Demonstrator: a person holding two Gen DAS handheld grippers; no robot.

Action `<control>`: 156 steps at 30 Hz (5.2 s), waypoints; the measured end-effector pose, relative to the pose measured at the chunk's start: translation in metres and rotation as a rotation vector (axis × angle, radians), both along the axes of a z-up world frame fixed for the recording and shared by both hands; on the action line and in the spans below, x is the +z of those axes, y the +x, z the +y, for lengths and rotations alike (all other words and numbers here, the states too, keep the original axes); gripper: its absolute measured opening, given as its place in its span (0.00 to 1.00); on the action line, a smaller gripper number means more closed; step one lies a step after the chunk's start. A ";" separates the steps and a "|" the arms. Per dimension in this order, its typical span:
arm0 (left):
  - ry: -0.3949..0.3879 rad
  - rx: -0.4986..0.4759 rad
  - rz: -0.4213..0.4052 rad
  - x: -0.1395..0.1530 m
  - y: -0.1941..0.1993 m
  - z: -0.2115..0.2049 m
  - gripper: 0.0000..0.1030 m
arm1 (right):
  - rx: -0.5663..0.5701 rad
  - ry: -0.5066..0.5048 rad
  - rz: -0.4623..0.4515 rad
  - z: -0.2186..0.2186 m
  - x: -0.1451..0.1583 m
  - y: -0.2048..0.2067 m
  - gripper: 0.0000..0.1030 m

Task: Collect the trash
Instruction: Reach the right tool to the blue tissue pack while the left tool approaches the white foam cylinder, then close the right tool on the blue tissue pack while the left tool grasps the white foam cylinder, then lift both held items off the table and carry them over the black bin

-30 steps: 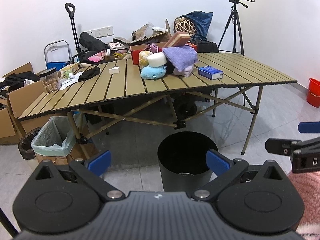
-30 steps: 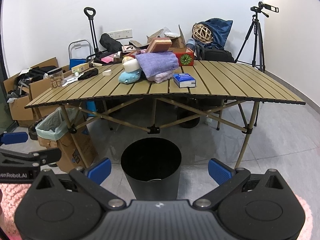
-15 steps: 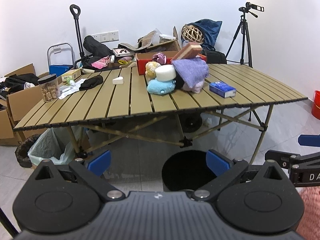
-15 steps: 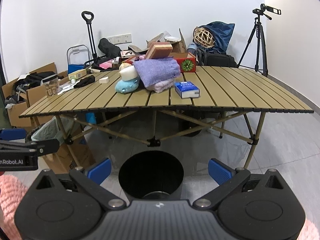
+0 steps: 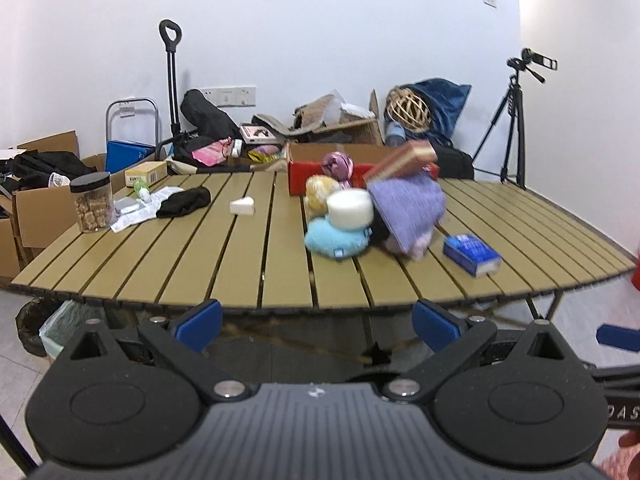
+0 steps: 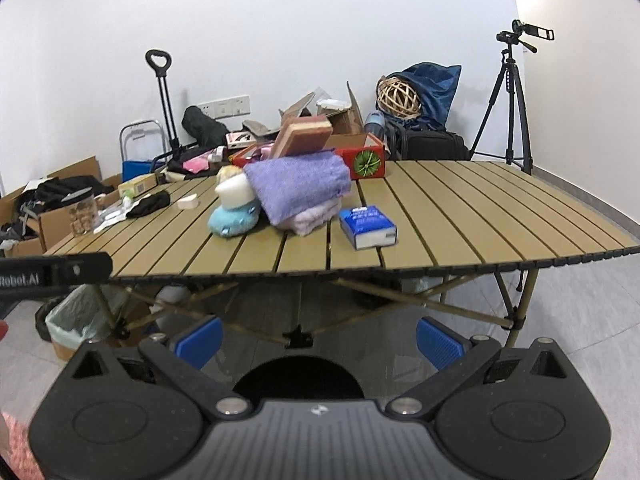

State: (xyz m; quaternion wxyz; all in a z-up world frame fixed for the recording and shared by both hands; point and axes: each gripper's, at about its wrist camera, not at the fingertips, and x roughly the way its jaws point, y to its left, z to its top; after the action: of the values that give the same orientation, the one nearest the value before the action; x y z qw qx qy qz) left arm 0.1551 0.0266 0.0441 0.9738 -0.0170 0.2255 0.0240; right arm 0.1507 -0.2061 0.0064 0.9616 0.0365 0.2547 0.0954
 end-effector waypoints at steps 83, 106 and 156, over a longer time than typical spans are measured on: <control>-0.045 0.055 0.008 -0.037 0.234 -0.021 1.00 | -0.142 0.020 -0.130 -0.047 -0.045 0.178 0.50; 0.013 -0.067 -0.054 -0.041 0.227 -0.036 0.42 | -0.152 0.021 -0.146 -0.047 -0.046 0.170 0.50; -0.027 -0.173 -0.137 -0.009 0.095 -0.014 0.41 | 0.005 -0.004 -0.127 -0.027 -0.025 0.092 0.50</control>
State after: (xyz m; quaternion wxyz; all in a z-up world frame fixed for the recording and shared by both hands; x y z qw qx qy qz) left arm 0.2502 0.0128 0.0353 0.9851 -0.0121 0.1591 -0.0643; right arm 0.2423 -0.2328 -0.0184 0.9756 0.0279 0.1936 0.0995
